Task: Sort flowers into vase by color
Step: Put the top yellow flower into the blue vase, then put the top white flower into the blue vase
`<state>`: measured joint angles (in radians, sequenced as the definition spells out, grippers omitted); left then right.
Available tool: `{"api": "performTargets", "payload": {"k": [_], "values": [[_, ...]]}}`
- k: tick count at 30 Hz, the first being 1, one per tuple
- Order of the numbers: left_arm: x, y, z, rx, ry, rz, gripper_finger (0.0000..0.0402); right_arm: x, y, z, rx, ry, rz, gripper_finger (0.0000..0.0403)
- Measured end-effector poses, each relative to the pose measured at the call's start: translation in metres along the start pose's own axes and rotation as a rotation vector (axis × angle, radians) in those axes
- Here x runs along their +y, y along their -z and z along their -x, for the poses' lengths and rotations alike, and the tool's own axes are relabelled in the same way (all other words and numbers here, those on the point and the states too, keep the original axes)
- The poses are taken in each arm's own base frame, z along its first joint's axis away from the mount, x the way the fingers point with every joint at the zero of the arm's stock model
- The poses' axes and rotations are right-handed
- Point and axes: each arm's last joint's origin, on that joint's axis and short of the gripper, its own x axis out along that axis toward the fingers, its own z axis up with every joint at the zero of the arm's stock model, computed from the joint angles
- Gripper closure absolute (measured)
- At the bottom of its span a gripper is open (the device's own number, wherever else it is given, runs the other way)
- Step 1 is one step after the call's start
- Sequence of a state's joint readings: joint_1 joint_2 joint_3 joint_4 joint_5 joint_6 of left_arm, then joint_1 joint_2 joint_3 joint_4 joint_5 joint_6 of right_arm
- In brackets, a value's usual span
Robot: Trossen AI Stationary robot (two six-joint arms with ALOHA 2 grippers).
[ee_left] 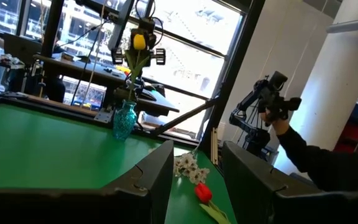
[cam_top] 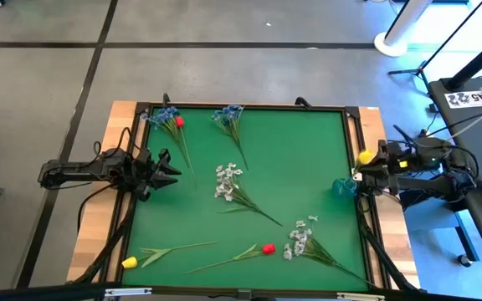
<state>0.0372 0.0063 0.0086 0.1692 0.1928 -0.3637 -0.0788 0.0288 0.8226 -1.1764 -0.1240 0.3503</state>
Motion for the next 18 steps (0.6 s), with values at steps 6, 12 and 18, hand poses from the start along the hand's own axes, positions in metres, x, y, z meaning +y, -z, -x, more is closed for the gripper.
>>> {"api": "performTargets", "payload": {"k": [6, 12, 18], "values": [[0.0, 0.0, 0.0, 0.0, 0.0, 0.0, 0.0269, -0.002, 0.012, 0.021, 0.126, 0.061, -0.211, 0.0323], [0.0, 0.0, 0.0, 0.0, 0.0, 0.0, 0.0269, 0.003, 0.007, 0.036, 0.083, 0.034, -0.275, 0.0311], [0.0, 0.0, 0.0, 0.0, -0.001, 0.0, 0.0269, 0.021, -0.03, 0.04, -0.197, -0.273, -0.083, 0.0311]]}}
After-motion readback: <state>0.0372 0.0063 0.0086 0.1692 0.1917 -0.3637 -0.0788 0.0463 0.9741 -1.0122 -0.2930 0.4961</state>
